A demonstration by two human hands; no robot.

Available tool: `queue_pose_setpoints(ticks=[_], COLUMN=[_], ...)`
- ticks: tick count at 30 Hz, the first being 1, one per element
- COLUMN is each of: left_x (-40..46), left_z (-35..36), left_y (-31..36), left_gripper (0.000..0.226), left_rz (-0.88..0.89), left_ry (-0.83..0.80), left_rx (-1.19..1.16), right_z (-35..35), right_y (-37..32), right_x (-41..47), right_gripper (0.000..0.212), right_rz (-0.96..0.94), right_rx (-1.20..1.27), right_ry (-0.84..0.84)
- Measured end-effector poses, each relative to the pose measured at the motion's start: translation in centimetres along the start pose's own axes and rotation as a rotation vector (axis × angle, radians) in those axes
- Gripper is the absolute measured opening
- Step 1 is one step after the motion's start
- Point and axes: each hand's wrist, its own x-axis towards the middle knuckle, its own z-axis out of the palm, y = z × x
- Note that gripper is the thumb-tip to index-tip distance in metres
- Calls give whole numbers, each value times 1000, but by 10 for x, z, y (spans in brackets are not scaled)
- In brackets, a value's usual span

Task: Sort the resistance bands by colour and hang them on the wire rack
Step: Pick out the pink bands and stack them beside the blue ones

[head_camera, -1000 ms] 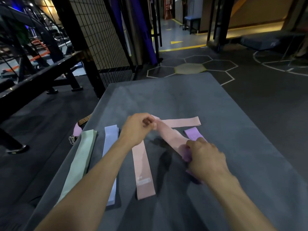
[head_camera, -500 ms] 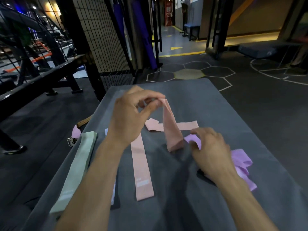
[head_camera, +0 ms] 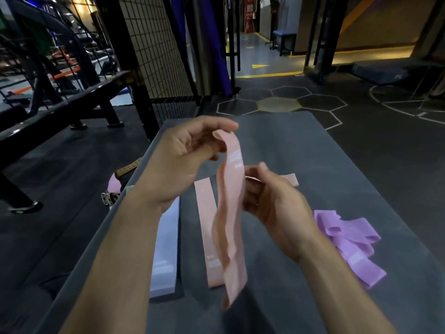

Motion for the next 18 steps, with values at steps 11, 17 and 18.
queue_pose_setpoints(ticks=[11, 17, 18], left_x=[-19, -17, -18], left_z=[-14, -27, -30], left_y=[-9, -22, -27], left_gripper=[18, 22, 23], left_rz=[-280, -248, -260], left_ry=[188, 451, 488], left_rx=[-159, -47, -13], right_z=[0, -27, -34], right_y=[8, 4, 6], right_x=[-4, -11, -11], right_gripper=[11, 14, 14], right_rz=[-10, 252, 296], right_rx=[-319, -562, -609], right_ry=[-73, -217, -205])
